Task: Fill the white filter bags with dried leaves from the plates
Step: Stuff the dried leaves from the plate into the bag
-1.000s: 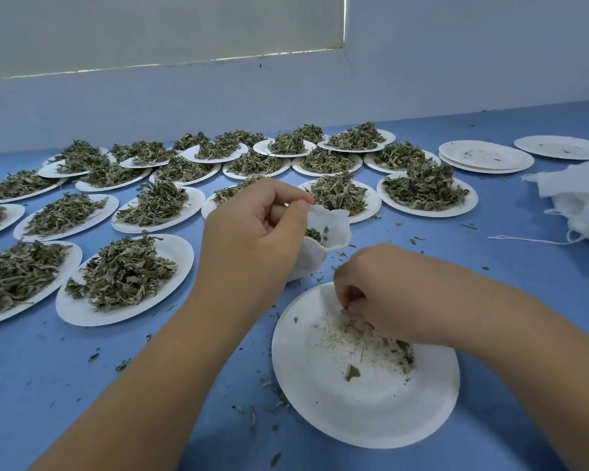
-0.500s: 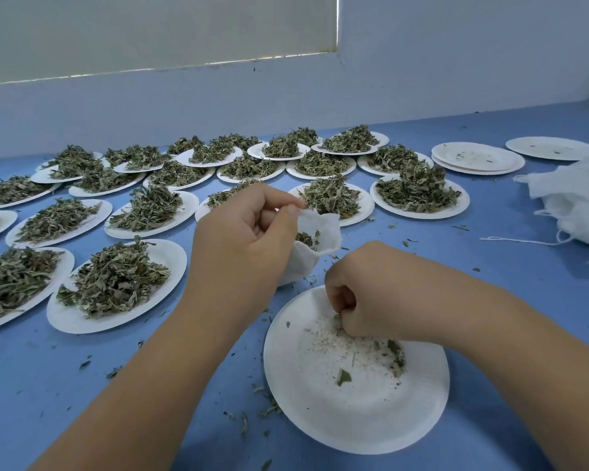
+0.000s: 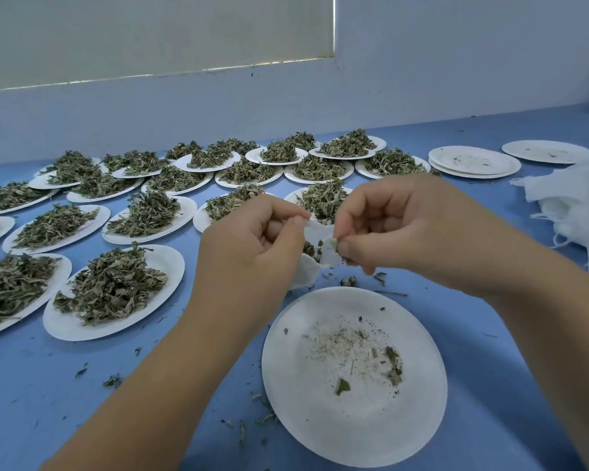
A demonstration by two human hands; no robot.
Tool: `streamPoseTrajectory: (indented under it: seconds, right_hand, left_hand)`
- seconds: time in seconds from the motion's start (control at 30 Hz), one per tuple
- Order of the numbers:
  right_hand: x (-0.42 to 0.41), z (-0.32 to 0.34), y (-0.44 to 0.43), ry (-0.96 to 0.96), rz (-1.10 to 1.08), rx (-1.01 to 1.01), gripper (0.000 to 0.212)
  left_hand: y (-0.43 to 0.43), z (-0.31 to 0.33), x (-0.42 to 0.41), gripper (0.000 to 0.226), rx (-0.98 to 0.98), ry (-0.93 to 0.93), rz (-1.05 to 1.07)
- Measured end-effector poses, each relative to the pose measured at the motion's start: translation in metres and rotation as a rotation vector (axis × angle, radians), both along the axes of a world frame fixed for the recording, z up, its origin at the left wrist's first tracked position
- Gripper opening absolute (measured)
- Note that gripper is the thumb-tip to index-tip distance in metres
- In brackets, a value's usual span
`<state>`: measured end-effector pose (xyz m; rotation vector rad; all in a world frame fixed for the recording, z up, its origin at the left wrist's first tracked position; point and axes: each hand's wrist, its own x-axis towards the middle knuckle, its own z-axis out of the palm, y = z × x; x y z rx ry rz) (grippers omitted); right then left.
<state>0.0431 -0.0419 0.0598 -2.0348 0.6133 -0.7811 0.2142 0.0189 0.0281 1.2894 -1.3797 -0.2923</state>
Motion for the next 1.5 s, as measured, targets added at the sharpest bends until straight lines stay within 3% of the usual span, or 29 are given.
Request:
streamPoseTrajectory:
  seconds: [0.1,0.23,0.4,0.6,0.67,0.77,0.87,1.03,1.13,1.33,1.5]
  right_hand:
    - [0.008,-0.003,0.007,-0.076,-0.111,-0.094,0.011]
    - [0.018,-0.012,0.013,0.014,-0.27,-0.236,0.011]
    - [0.02,-0.013,0.016,0.074,-0.313,-0.331,0.019]
    - [0.021,-0.013,0.017,0.151,-0.339,-0.478,0.013]
    - [0.02,-0.011,0.017,0.165,-0.315,-0.474,0.01]
    - [0.01,-0.004,0.013,0.103,-0.275,-0.316,0.011]
    - [-0.003,0.001,0.002,0.287,-0.215,-0.261,0.021]
    - [-0.014,0.0,0.003,0.846,0.012,-0.146,0.016]
    - [-0.014,-0.002,0.012,1.048,0.087,-0.099,0.032]
    - [-0.011,-0.004,0.022,1.152,0.021,-0.136,0.041]
    - [-0.006,-0.007,0.025,1.141,0.018,-0.233,0.019]
  left_hand:
    - [0.0,-0.001,-0.003,0.017,0.01,0.006,-0.018]
    - [0.001,-0.002,-0.004,0.019,0.017,-0.012,-0.026]
    - [0.001,-0.001,-0.002,0.018,0.004,0.025,-0.014]
    - [0.001,-0.001,-0.004,0.019,0.026,-0.009,-0.023]
    - [0.002,-0.002,-0.005,0.02,0.028,-0.008,-0.025]
    - [0.003,-0.001,-0.003,0.019,0.021,-0.008,-0.004]
    - [0.002,0.0,0.0,0.018,0.017,0.022,0.015]
    - [0.001,-0.002,-0.001,0.02,0.026,-0.009,0.02]
    - [0.001,-0.003,-0.001,0.02,0.022,-0.017,0.018]
    - [0.0,-0.004,0.0,0.02,0.029,-0.021,0.01]
    - [0.001,-0.004,-0.001,0.02,0.03,-0.019,0.002]
